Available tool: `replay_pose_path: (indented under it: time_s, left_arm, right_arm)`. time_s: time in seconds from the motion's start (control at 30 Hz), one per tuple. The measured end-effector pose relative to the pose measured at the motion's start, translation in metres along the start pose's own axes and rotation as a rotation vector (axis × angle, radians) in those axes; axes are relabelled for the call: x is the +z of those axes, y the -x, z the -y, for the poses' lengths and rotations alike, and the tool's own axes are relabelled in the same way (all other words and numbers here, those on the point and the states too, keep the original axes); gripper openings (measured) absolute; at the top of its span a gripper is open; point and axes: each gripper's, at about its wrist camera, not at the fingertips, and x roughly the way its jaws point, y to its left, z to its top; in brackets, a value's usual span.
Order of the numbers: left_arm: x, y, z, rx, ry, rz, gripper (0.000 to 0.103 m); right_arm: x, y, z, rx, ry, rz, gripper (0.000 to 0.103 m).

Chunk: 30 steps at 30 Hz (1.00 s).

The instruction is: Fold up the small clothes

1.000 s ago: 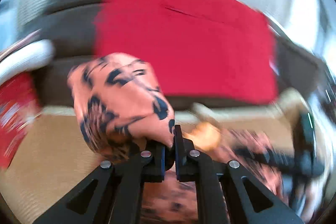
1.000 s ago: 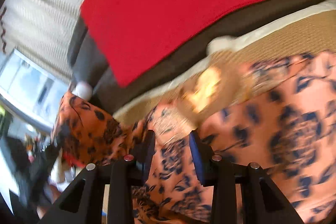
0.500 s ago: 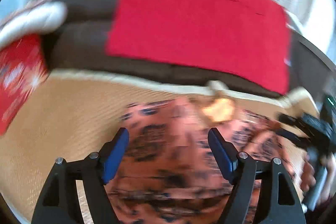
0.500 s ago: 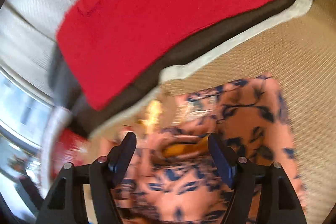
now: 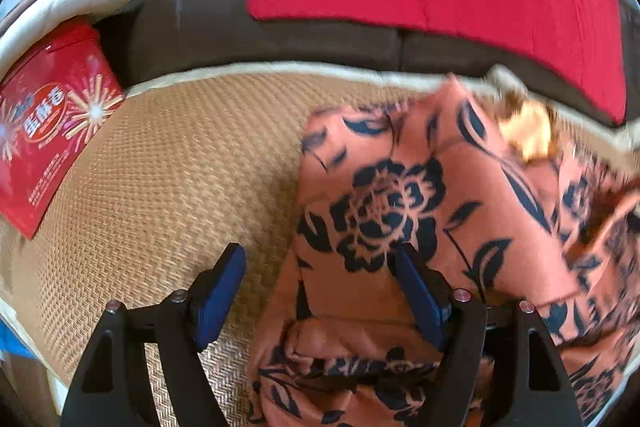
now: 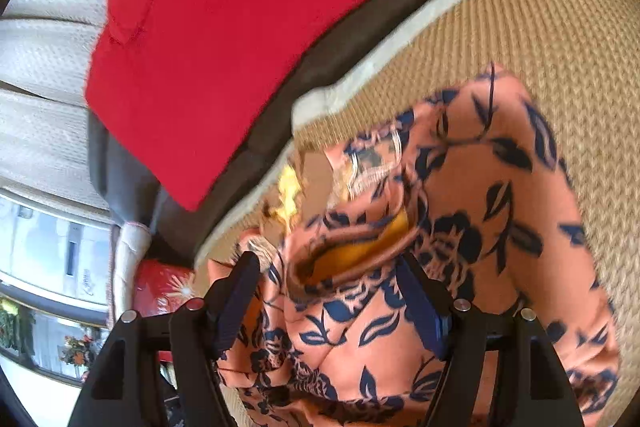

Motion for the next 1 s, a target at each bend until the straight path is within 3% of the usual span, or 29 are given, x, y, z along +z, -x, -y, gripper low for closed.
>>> replay_pose_path:
  time_s: [0.1, 0.2, 0.23, 0.27, 0.37, 0.6, 0.7, 0.73, 0.83, 1.0]
  left_arm:
    - [-0.008, -0.006, 0.013, 0.018, -0.058, -0.030, 0.077]
    - [-0.012, -0.009, 0.018, 0.023, -0.082, -0.039, 0.077]
    - [-0.013, -0.010, 0.017, 0.016, -0.075, -0.042, 0.077]
    - [-0.013, -0.011, 0.015, -0.001, -0.059, -0.050, 0.077]
    - [-0.015, -0.013, 0.003, -0.047, -0.005, -0.079, 0.077]
    - [-0.019, -0.012, -0.011, -0.054, 0.013, -0.095, 0.078]
    - [-0.017, -0.017, -0.004, -0.051, 0.012, -0.096, 0.078]
    - [-0.016, -0.019, -0.002, -0.051, 0.014, -0.097, 0.078]
    - [-0.012, -0.019, -0.001, -0.051, 0.015, -0.097, 0.078]
    - [-0.011, -0.020, -0.003, -0.056, 0.014, -0.097, 0.078]
  right_arm:
    - [-0.007, -0.016, -0.003, -0.035, -0.026, -0.019, 0.074]
    - [-0.012, -0.027, 0.002, -0.094, -0.066, 0.024, 0.070]
    - [-0.013, -0.028, 0.006, -0.111, -0.065, 0.046, 0.054]
    - [-0.012, -0.029, 0.010, -0.127, -0.062, 0.054, 0.022]
    - [-0.010, -0.018, 0.023, -0.133, -0.052, 0.085, 0.010]
    - [-0.008, 0.046, 0.014, -0.112, 0.078, 0.269, 0.005]
    - [-0.002, 0.046, 0.021, -0.055, 0.061, 0.184, 0.005]
    - [0.000, 0.042, 0.030, -0.028, 0.009, 0.160, 0.010]
    - [0.007, 0.033, 0.053, 0.026, -0.128, 0.097, 0.010]
    - [0.009, 0.037, 0.046, 0.020, -0.088, 0.072, 0.024]
